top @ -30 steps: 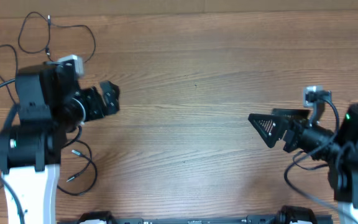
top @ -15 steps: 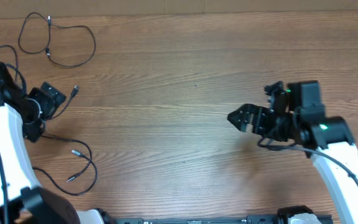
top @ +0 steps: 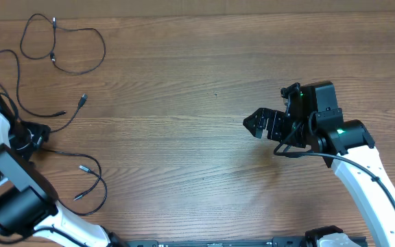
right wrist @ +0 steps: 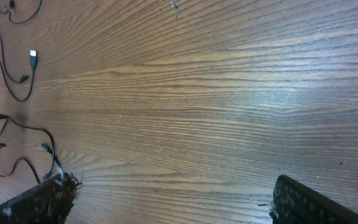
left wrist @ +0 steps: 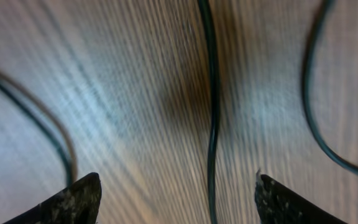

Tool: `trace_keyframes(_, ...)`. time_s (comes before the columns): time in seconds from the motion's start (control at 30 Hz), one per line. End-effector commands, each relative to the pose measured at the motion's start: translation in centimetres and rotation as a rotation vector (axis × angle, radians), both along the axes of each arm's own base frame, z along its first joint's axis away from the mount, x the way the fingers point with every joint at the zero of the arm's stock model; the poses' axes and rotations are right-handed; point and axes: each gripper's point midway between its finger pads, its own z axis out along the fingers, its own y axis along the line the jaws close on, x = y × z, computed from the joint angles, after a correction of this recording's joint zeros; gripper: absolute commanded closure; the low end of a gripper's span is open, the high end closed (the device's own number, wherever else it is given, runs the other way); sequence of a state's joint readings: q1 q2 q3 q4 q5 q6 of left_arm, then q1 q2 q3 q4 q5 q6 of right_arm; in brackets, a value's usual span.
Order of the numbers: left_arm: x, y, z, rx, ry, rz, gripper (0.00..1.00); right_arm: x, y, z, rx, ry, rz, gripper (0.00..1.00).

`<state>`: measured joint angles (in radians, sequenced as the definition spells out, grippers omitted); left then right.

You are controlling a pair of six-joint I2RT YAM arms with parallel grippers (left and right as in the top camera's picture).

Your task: Untangle cables

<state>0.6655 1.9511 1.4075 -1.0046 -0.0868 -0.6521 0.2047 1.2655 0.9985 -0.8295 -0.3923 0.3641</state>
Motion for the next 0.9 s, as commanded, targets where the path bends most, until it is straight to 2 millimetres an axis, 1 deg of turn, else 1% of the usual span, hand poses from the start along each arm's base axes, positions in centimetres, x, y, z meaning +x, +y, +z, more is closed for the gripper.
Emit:
trace_keyframes(0.0,0.3,0.7,-1.8,0.007,0.032,0.001,0.23,0.8,0.2,1.3,0.005,-0.044,-0.001,0.00)
trace_keyframes(0.13,0.7,1.1,-3.1,0.007,0.032,-0.002,0.35,0.9,0.2,1.4,0.007,-0.050,-0.001,0.00)
trace_keyframes(0.17,0.7,1.1,-3.2,0.007,0.033,-0.002,0.43,0.9,0.2,1.4,0.007,-0.051,-0.001,0.00)
trace_keyframes(0.2,0.8,1.1,-3.3,0.008,0.031,-0.002,0.55,1.0,0.3,1.5,0.008,-0.054,-0.001,0.00)
trace_keyframes(0.23,0.8,1.1,-3.3,0.008,0.030,-0.003,0.71,1.0,0.3,1.5,0.008,-0.057,-0.001,0.00)
trace_keyframes(0.3,0.9,0.7,-3.1,-0.007,0.027,-0.010,0.96,1.2,0.3,1.6,0.011,-0.065,-0.002,0.00)
trace_keyframes(0.4,1.1,0.4,-2.0,-0.026,0.019,-0.033,0.96,1.3,0.6,1.9,0.026,-0.072,0.004,0.00)
trace_keyframes(0.47,1.6,0.1,-0.5,-0.044,-0.003,-0.038,0.96,1.2,1.0,2.1,0.048,-0.074,0.018,0.00)
trace_keyframes(0.5,2.6,-0.5,1.2,-0.067,-0.051,-0.063,0.96,1.1,1.3,2.3,0.066,-0.073,0.030,0.00)
trace_keyframes(0.53,3.2,-0.8,2.0,-0.082,-0.082,-0.082,0.96,1.1,1.4,2.4,0.076,-0.072,0.036,0.00)
trace_keyframes(0.57,5.2,-1.9,4.3,-0.122,-0.184,-0.158,0.96,0.9,1.9,2.6,0.100,-0.073,0.056,0.00)
trace_keyframes(0.6,6.5,-2.9,6.1,-0.150,-0.263,-0.217,0.96,0.8,2.3,2.9,0.121,-0.080,0.079,0.00)
trace_keyframes(0.63,8.1,-4.4,8.6,-0.182,-0.369,-0.294,0.96,0.6,2.8,3.3,0.148,-0.093,0.118,0.00)
trace_keyframes(0.67,9.8,-6.5,11.6,-0.215,-0.490,-0.387,0.96,0.4,3.4,3.8,0.178,-0.108,0.158,0.00)
trace_keyframes(0.7,10.8,-8.1,13.8,-0.239,-0.572,-0.454,0.96,0.3,3.8,4.1,0.198,-0.119,0.181,0.00)
trace_keyframes(0.73,11.7,-10.4,16.4,-0.263,-0.661,-0.536,0.96,0.3,4.2,4.5,0.221,-0.131,0.199,0.00)
trace_keyframes(0.8,12.4,-14.3,19.8,-0.279,-0.747,-0.644,0.96,0.3,4.9,5.5,0.267,-0.164,0.241,0.00)
trace_keyframes(0.83,12.4,-15.8,20.8,-0.281,-0.765,-0.682,0.96,0.2,5.4,6.1,0.294,-0.187,0.276,0.00)
trace_keyframes(0.87,12.3,-18.9,22.4,-0.283,-0.788,-0.765,0.96,0.0,6.2,7.3,0.345,-0.233,0.336,0.00)
